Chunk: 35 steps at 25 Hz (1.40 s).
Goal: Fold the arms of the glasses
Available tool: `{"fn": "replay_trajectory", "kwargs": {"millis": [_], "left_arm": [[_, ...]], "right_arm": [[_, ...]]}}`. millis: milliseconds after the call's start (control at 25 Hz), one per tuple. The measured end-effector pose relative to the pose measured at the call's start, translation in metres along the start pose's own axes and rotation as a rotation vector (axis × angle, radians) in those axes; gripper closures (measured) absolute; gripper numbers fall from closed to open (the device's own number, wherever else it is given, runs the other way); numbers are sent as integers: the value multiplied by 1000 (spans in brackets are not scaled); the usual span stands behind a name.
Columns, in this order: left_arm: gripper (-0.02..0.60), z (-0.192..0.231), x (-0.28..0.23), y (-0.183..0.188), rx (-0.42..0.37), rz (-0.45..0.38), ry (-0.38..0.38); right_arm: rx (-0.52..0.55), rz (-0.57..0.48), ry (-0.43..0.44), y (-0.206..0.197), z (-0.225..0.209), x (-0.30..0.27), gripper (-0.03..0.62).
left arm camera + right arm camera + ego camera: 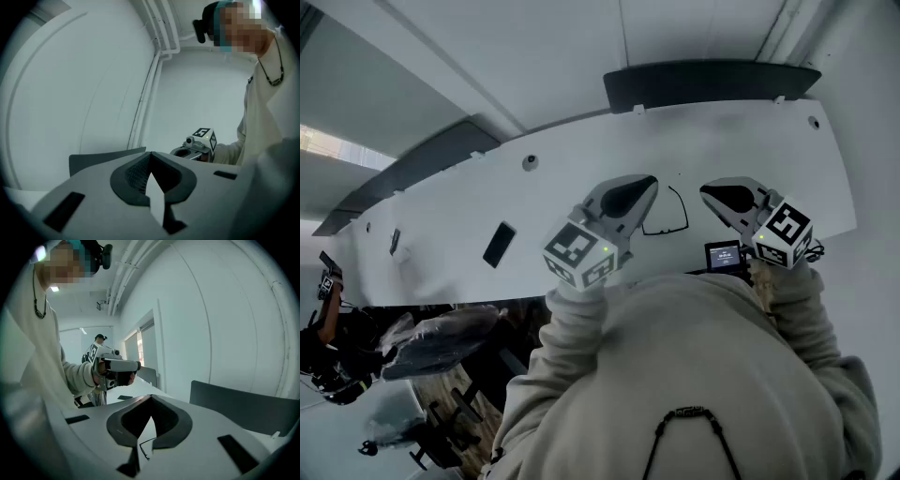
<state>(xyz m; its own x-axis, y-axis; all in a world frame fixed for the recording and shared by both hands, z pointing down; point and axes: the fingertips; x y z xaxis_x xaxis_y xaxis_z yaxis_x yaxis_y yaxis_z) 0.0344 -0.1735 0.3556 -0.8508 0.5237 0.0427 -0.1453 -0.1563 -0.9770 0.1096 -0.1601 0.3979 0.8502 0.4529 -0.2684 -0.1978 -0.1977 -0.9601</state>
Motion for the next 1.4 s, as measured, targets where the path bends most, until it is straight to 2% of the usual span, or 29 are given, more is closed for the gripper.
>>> {"fn": "replay_trajectory", "kwargs": {"millis": [240, 600, 1400], "left_arm": [[577, -15, 4, -3, 12, -3, -4], [577, -44, 11, -14, 33, 1, 15], [577, -67, 26, -17, 19, 14, 55]], "right_arm": [[-4, 4, 4, -2, 11, 10, 576], [-74, -28, 1, -14, 25, 31, 574], [-55, -18, 24, -25, 34, 43, 574]]}}
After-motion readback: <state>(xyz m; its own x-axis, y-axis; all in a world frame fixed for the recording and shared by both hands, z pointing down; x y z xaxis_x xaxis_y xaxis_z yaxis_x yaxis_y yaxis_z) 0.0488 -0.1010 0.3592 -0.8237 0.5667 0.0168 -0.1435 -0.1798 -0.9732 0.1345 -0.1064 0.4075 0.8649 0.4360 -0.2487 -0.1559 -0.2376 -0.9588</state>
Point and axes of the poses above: the fingertips, and each gripper's own axes: x backward along the fingers, z to its left, y out of its top, and after that the axes turned 6 degrees about -z, right-handed
